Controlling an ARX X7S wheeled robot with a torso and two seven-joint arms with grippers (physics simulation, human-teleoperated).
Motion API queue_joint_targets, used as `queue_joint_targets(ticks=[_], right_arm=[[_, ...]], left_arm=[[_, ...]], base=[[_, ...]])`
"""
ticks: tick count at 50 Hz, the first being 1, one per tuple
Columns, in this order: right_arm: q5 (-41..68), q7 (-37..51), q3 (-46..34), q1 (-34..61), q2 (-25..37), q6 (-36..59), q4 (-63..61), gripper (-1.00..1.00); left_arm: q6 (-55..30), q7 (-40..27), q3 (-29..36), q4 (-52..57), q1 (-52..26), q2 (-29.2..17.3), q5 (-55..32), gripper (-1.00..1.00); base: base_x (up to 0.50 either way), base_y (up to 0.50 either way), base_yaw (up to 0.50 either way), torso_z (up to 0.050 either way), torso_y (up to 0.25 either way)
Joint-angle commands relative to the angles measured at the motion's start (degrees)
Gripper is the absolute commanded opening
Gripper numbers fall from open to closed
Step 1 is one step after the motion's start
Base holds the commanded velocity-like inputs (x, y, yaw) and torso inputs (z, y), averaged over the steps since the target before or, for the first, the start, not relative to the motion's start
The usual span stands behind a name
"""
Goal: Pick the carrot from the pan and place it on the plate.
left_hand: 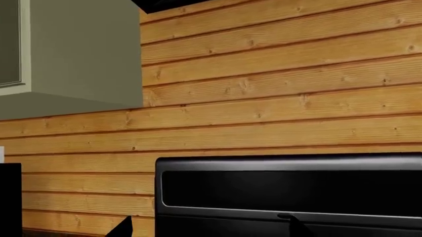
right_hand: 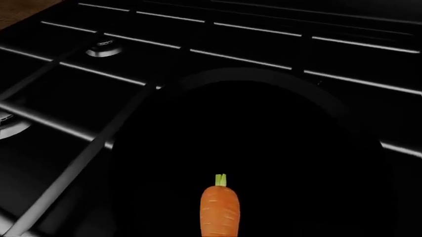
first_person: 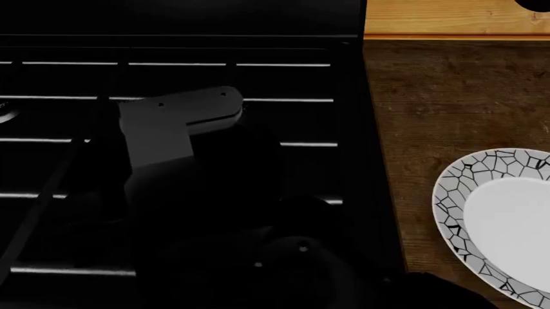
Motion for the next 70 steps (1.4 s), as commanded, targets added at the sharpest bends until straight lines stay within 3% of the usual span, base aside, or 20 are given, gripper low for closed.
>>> queue_joint_targets(ticks=[1, 18, 70], right_arm=[[-0.5, -0.8, -0.7, -0.2, -0.1, -0.2, 1.0, 1.0], [-1.1, -1.5, -1.9, -0.7, -0.5, -0.4, 1.8, 1.0], [-3.3, -5.0, -4.8, -1.7, -1.1, -1.4, 6.2, 1.0]], left_arm=[[0.1, -1.3, -0.2, 0.4, 0.6, -0.1, -1.4, 1.0], [-0.3, 0.2, 0.2, 0.2, 0.2, -0.4, 0.3, 1.0], [0.8, -4.2, -0.7, 1.3, 2.5, -0.8, -4.5, 1.0]], base=[[0.0, 0.0, 0.0, 0.0, 0.0], [0.0, 0.0, 0.0, 0.0, 0.0], [0.0, 0.0, 0.0, 0.0, 0.0]])
